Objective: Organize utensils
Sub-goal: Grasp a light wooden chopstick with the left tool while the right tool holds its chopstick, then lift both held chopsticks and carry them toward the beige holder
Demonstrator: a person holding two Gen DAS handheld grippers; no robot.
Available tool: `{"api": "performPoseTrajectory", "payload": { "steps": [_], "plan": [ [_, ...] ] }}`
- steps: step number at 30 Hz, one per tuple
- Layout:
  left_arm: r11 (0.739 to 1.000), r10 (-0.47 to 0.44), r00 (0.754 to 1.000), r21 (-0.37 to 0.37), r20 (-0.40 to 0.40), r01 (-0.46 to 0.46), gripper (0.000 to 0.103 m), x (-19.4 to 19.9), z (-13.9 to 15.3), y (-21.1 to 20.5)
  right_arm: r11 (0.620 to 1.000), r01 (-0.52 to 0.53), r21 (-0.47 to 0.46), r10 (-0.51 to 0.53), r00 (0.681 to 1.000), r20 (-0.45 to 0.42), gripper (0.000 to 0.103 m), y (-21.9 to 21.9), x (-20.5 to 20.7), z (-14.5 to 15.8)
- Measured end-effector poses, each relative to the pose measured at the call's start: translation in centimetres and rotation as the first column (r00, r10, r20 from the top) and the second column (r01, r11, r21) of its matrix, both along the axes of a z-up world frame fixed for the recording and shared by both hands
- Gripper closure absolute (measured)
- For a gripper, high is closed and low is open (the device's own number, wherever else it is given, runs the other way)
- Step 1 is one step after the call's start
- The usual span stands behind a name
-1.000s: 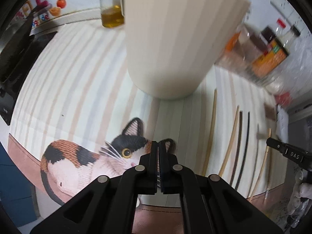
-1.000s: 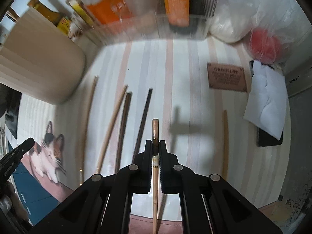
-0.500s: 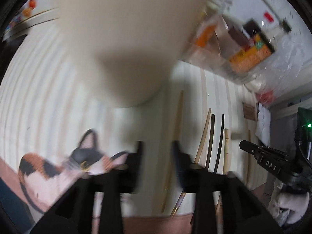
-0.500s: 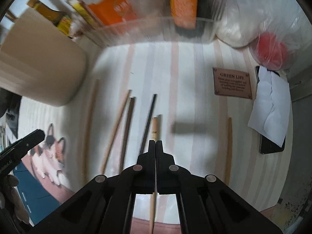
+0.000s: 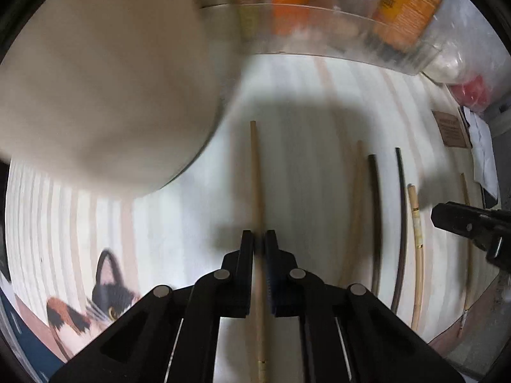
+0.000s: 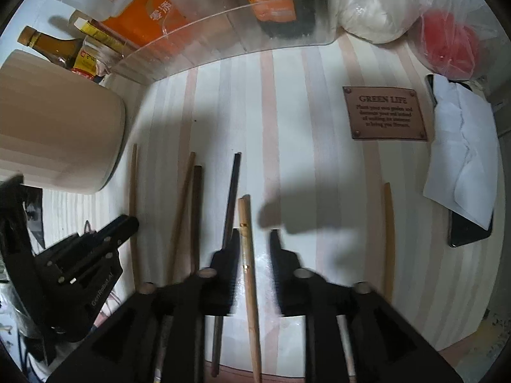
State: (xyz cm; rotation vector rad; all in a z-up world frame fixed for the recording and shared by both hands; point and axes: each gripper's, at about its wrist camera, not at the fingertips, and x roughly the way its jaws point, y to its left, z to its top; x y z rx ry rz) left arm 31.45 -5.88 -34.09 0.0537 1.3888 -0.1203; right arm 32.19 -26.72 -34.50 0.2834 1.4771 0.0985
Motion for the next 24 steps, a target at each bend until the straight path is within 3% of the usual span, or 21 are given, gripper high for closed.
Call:
{"api": "performPoseTrajectory", "payload": {
  "steps": [4, 7, 8, 9, 10, 14, 18, 24],
  "plan": [
    [0.995, 0.1, 0.995, -0.025, -0.028, -0.101, 0.098, -2.5, 0.0, 3.7, 0.999, -0.032, -0.006, 0.032, 0.999, -0.008, 0.072, 0.8, 0.1, -0.2],
    [0.975, 0.2, 0.977, -0.085, -0.08, -0.206, 0.098, -4.7, 0.0, 7.0, 0.992, -0.103, -0.074, 0.101, 0.994, -0.04, 0.072, 2.3, -0.2, -1.3],
    [0.96, 0.241, 0.965, -0.118, -0.105, -0.253, 0.098, -5.5, -0.1, 8.2, 0.988, -0.118, -0.097, 0.113, 0.992, -0.054, 0.074, 2.6, -0.3, -1.6],
    [0.948, 0.265, 0.956, -0.148, -0.127, -0.283, 0.098, -6.0, -0.2, 9.0, 0.983, -0.134, -0.126, 0.13, 0.991, -0.037, 0.088, 2.9, -0.5, -1.4],
    [0.932, 0.288, 0.946, -0.181, -0.15, -0.313, 0.098, -6.4, -0.3, 9.7, 0.974, -0.153, -0.165, 0.149, 0.988, -0.04, 0.096, 3.2, -0.8, -1.4],
    [0.904, 0.31, 0.933, -0.247, -0.186, -0.349, 0.096, -7.1, -0.5, 11.2, 0.955, -0.221, -0.199, 0.209, 0.974, -0.083, 0.096, 3.7, -2.0, -1.0],
    [0.91, 0.293, 0.938, -0.245, -0.187, -0.333, 0.094, -6.7, -0.4, 11.9, 0.947, -0.259, -0.188, 0.24, 0.963, -0.119, 0.096, 3.6, -2.6, -0.7],
    [0.966, 0.211, 0.968, -0.119, -0.136, -0.228, 0.094, -3.8, 0.1, 9.0, 0.952, -0.249, -0.177, 0.219, 0.961, -0.171, 0.096, 3.2, -1.3, -0.2]
  ]
}}
